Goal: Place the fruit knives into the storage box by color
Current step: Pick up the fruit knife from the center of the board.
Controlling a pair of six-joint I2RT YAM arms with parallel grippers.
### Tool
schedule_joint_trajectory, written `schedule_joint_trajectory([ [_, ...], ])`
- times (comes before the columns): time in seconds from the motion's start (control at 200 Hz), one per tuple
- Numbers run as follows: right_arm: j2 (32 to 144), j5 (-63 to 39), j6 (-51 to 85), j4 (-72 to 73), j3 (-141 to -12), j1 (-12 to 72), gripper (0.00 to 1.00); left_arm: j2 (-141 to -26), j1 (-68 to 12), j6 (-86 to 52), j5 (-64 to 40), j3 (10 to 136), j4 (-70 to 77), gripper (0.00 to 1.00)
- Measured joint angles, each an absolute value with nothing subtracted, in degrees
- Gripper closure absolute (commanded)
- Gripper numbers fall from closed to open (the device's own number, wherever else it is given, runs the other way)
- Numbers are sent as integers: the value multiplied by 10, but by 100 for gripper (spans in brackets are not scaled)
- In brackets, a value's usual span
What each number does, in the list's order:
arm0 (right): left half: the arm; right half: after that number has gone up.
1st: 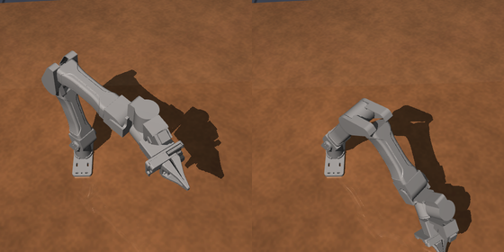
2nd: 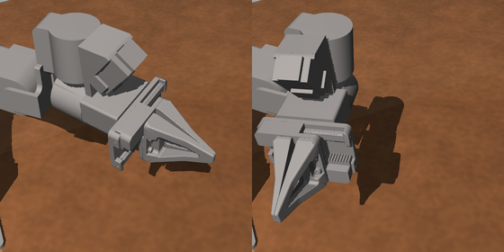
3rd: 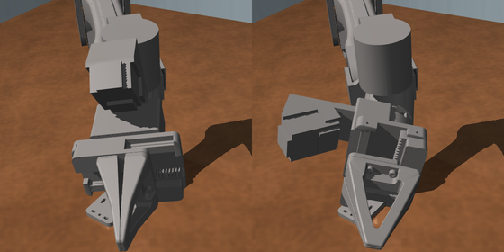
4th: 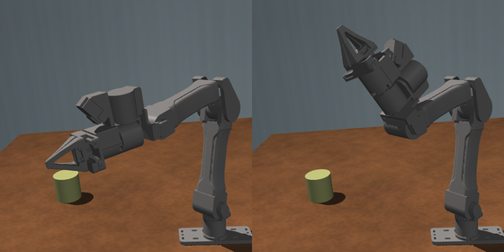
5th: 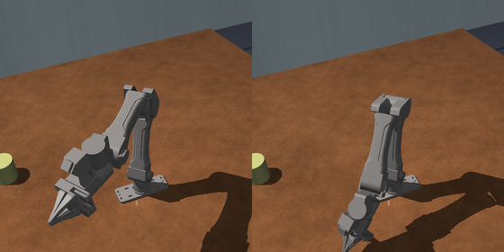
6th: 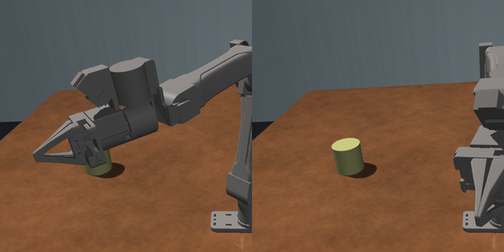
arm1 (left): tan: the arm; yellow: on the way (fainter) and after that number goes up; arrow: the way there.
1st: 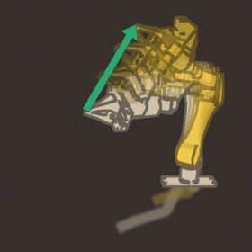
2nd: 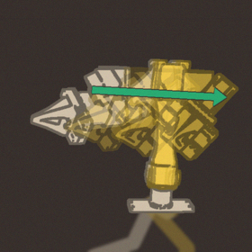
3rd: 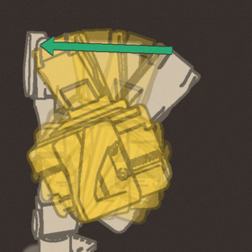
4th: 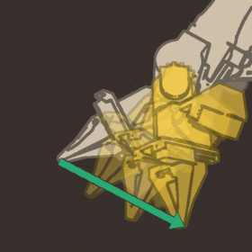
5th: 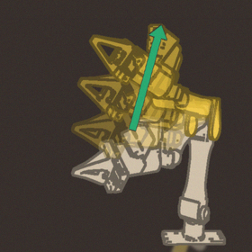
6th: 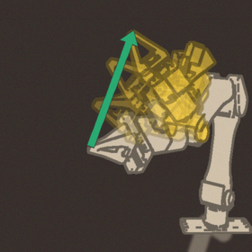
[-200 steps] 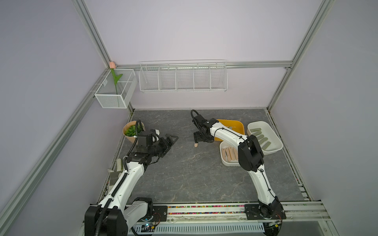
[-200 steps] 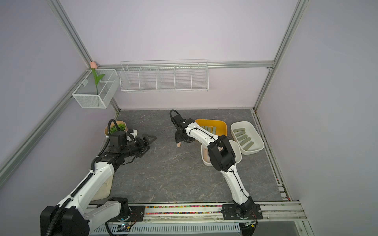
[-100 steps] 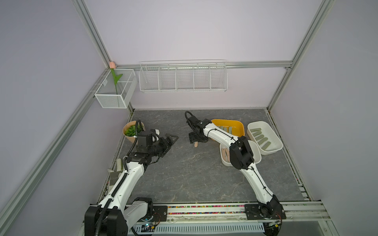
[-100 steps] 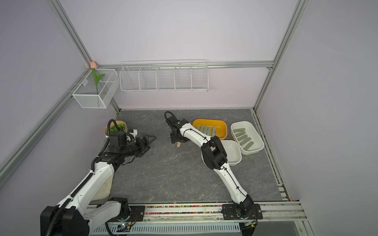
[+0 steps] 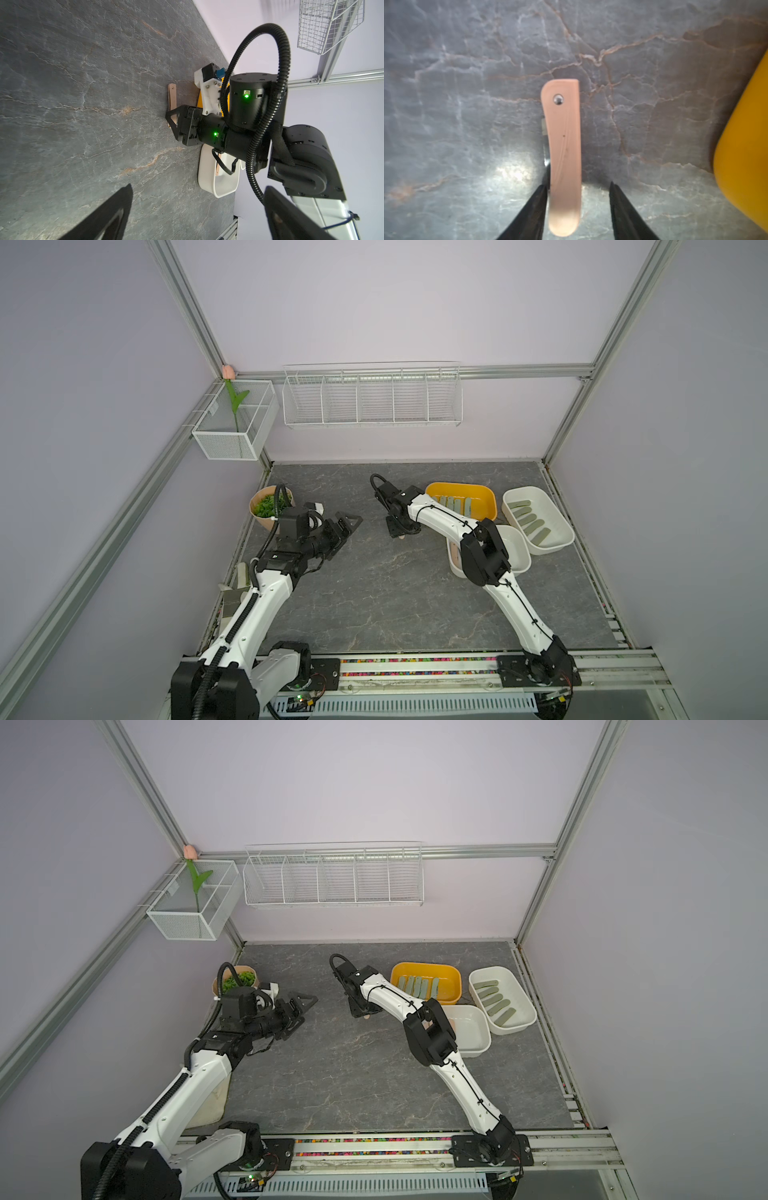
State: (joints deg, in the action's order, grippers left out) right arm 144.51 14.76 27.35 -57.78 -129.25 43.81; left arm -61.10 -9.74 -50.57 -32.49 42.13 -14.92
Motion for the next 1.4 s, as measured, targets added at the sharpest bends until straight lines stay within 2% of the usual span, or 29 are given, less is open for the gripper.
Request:
schedule_joint_trajectory([
  [0.15,1428,134,275,-551,-1260,436,60,-610,-97,-506,-325,421,-149,1],
  [0.58,1403,110,276,-511,-1213,429,77,-610,-97,-506,-325,421,-149,1],
  [0.975,1348,87,276,-490,-1150,430,78,-610,-97,-510,-324,421,-149,1],
  [1.4,1164,81,274,-433,-1009,424,79,-610,-115,-521,-316,424,-149,1],
])
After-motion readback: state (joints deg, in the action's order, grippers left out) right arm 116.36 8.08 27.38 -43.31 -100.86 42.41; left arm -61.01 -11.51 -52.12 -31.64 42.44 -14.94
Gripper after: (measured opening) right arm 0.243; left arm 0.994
